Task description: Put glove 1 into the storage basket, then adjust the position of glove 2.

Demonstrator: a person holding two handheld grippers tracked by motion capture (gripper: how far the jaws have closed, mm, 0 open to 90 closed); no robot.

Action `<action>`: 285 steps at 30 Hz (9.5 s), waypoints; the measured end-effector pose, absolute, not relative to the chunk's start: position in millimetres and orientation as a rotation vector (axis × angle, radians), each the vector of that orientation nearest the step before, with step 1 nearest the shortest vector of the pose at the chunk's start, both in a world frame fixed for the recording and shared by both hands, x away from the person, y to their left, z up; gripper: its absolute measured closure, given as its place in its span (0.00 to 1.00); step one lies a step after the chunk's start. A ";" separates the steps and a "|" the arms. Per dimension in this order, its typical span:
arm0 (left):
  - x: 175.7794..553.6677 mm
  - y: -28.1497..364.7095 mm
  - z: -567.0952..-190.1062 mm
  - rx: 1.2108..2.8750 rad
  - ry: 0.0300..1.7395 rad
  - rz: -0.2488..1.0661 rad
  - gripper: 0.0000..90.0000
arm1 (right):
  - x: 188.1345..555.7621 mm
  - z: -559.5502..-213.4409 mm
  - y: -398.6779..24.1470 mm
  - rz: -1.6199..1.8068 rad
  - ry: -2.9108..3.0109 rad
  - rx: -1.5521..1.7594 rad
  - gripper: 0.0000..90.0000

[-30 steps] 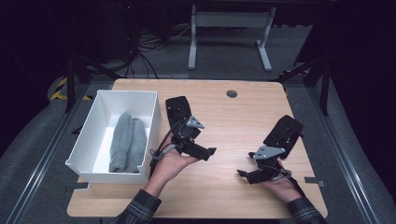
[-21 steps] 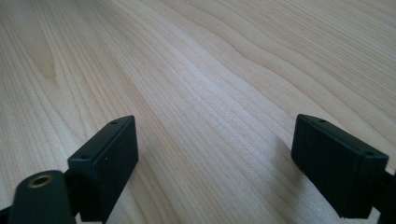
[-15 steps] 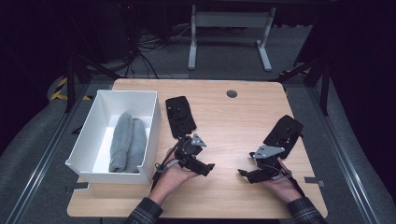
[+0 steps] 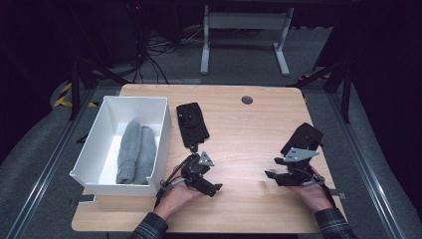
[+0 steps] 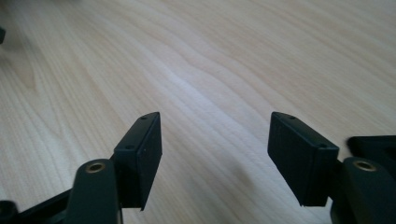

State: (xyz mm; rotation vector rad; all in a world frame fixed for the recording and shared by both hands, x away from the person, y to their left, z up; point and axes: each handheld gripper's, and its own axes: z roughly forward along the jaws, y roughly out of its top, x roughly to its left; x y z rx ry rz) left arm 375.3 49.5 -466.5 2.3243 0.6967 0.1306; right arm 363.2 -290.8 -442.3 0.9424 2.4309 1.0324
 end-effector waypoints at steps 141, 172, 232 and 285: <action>421.0 -7.9 -455.9 2.293 0.629 0.055 1.00 | 339.1 -455.4 -206.5 1.081 2.851 0.550 1.00; 428.7 35.9 -438.1 2.198 0.750 0.203 0.65 | 359.1 -452.3 -255.8 0.973 2.661 0.742 1.00; 425.1 -9.8 -455.2 2.303 0.786 0.173 1.00 | 353.2 -444.5 -292.6 1.002 2.569 0.834 0.83; 421.0 50.4 -449.4 2.347 1.051 0.348 1.00 | 386.1 -453.5 -202.1 1.027 2.663 0.725 1.00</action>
